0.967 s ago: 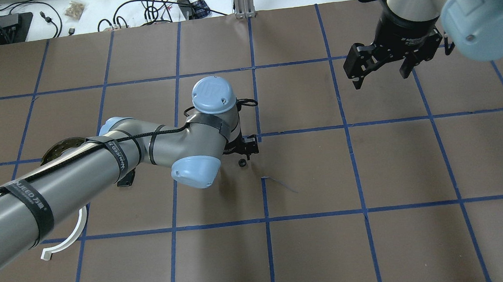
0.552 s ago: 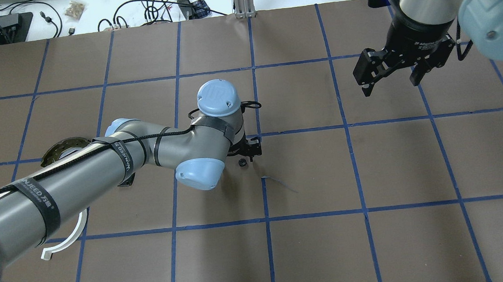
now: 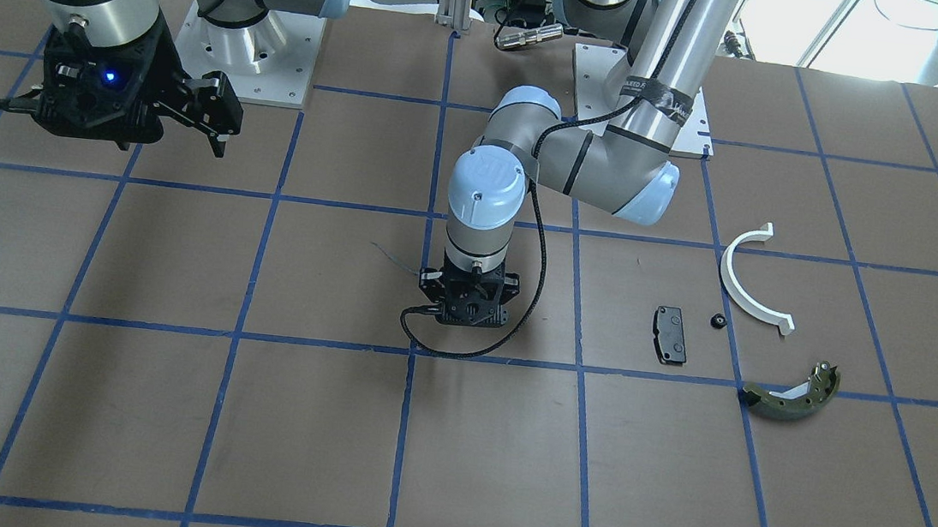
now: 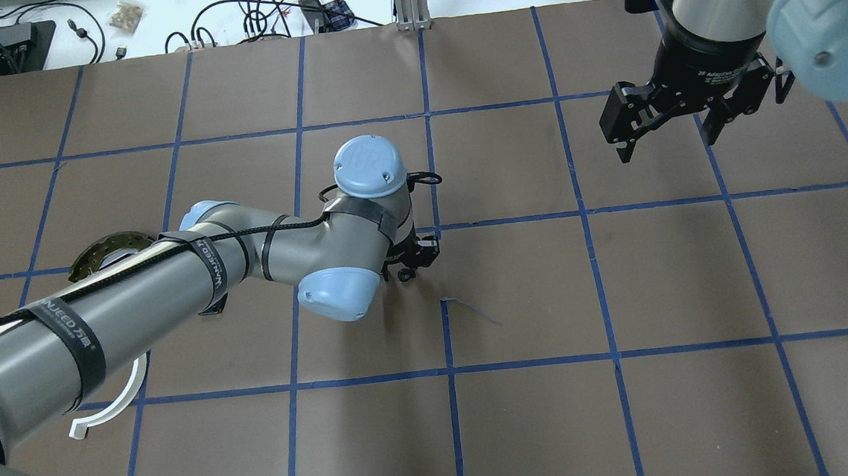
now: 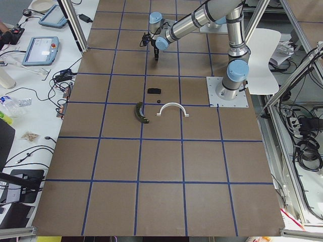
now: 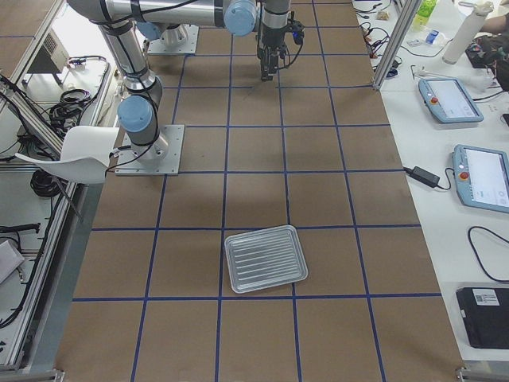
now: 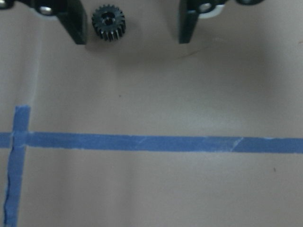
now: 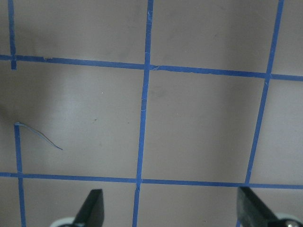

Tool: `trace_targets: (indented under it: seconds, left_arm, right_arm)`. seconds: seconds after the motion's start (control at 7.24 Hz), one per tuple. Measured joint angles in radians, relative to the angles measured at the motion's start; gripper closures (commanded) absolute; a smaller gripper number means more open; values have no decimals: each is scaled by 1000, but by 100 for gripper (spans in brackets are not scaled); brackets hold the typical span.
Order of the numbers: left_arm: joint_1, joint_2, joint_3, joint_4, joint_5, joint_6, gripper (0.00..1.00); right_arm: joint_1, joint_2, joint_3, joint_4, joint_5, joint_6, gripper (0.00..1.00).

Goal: Place bearing gear from tray to pile

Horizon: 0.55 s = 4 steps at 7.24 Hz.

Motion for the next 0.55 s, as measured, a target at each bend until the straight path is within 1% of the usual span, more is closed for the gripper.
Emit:
trace_targets:
  seconds: [0.28, 0.55]
  left_arm:
    - [3, 4, 3, 8, 2, 6, 100]
    - [16, 33, 3, 6, 18, 18, 100]
  right_arm:
    - [0, -2, 10, -4, -5, -3, 0]
    - [-1, -9, 14, -2, -5, -6, 0]
